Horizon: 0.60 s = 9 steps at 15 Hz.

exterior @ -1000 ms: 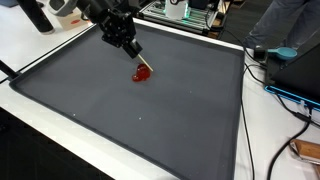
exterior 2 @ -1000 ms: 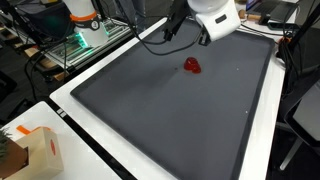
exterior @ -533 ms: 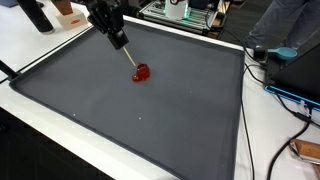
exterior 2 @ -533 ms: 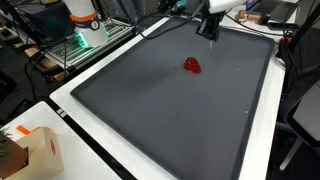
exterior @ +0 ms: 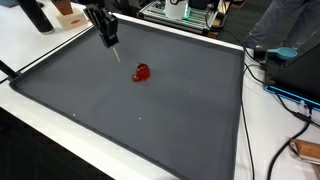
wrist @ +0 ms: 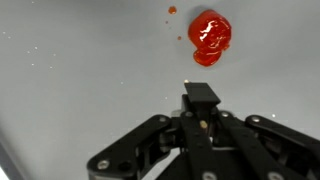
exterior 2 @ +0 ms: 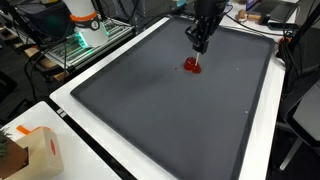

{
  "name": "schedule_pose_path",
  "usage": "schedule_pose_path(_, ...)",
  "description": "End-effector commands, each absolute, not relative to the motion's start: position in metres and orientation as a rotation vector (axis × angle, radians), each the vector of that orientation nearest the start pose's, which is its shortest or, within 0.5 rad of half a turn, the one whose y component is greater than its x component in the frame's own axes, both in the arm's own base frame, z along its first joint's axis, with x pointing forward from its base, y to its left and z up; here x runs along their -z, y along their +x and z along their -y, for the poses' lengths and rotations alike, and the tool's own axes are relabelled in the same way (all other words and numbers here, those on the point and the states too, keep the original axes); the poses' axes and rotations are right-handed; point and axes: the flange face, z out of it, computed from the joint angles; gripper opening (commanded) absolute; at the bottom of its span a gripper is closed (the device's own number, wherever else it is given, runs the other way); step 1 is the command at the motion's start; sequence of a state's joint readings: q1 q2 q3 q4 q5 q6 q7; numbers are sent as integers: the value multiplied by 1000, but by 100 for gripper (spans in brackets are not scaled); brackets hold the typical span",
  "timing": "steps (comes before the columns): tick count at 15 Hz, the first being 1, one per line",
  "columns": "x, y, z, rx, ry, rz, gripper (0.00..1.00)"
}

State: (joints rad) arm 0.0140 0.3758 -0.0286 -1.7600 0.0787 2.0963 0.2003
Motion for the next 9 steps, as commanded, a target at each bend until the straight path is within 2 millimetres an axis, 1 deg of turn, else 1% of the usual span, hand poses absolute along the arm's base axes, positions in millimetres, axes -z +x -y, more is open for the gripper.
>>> schedule_pose_path(1, -342, 641, -2, -55, -3192, -520, 3)
schedule_pose_path(4, -333, 642, -12, -45, -3273, -637, 3)
schedule_pose_path(9, -311, 640, -30, 6, -3351, -887, 3)
